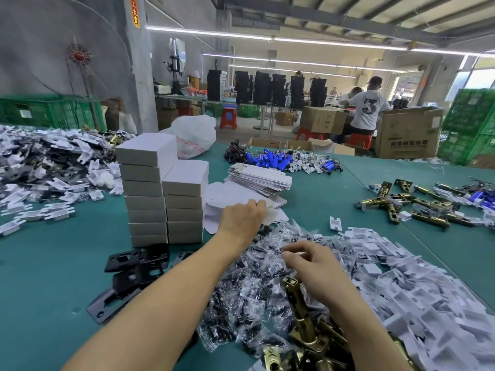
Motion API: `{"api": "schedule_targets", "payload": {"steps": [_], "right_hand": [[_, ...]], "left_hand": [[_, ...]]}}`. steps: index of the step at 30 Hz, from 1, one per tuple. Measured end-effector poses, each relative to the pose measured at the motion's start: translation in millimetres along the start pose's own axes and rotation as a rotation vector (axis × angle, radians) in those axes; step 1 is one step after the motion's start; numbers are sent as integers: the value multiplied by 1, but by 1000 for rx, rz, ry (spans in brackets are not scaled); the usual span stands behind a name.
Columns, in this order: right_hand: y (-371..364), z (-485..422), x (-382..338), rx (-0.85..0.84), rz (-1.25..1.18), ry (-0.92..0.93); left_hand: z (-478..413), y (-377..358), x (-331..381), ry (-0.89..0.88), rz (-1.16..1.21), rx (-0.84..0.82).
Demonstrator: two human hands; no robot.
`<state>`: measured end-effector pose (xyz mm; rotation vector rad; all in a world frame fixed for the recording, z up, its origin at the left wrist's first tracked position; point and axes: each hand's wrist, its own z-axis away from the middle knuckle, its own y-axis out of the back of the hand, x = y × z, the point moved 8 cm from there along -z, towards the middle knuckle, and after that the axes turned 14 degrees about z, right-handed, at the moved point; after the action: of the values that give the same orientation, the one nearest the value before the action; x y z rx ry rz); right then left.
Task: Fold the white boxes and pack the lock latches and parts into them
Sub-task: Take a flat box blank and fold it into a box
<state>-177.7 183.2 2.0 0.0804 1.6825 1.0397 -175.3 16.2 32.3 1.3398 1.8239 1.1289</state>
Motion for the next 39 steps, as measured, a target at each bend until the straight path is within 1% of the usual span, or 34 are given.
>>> {"api": "schedule_targets", "payload": {"steps": [2, 4, 5, 7, 9, 11, 13, 15, 16, 17, 19, 21, 23, 25, 27, 29, 32, 35, 39], "right_hand": [[4, -1, 1, 47, -26, 2], [12, -2, 3, 141, -78, -21], [15, -4, 5, 178, -142, -58], [16, -8, 14, 177, -363, -172], [13, -10, 22, 143, -584, -267], [11, -11, 25, 130, -603, -279], [10, -12, 22, 137, -571, -232], [16, -11, 24, 192, -594, -213], [22, -9, 24, 241, -603, -211], [29, -7, 23, 282, -611, -194], [38, -2, 15, 332, -592, -117], [44, 5, 0, 365, -504, -22], [41, 12, -21, 331, -385, 103], [29, 19, -46, 208, -278, 244], [16, 24, -64, 101, -170, 348], [6, 28, -73, 37, -59, 409], [-4, 32, -78, -16, 44, 445], [-4, 37, -84, 46, 111, 492], [6, 43, -89, 266, 324, 555]], "left_hand": [[6, 24, 8, -67, 69, 171], [19, 45, 19, -224, 239, 350], [27, 50, 25, -310, 325, 392], [45, 56, 34, -416, 488, 395], [62, 60, 39, -461, 638, 376], [74, 68, 44, -475, 771, 375], [80, 76, 45, -460, 872, 399], [83, 79, 40, -380, 1013, 389], [82, 77, 35, -292, 1106, 359], [82, 73, 30, -183, 1177, 323], [84, 66, 19, 66, 1227, 252], [85, 57, 10, 292, 1276, 146], [86, 48, 8, 431, 1462, 43], [86, 46, 6, 492, 1623, 63], [88, 45, -1, 566, 1699, 147], [89, 44, -8, 589, 1771, 230], [89, 45, -16, 586, 1835, 297], [88, 46, -19, 590, 1892, 305], [89, 43, -11, 637, 1945, 225]]}}
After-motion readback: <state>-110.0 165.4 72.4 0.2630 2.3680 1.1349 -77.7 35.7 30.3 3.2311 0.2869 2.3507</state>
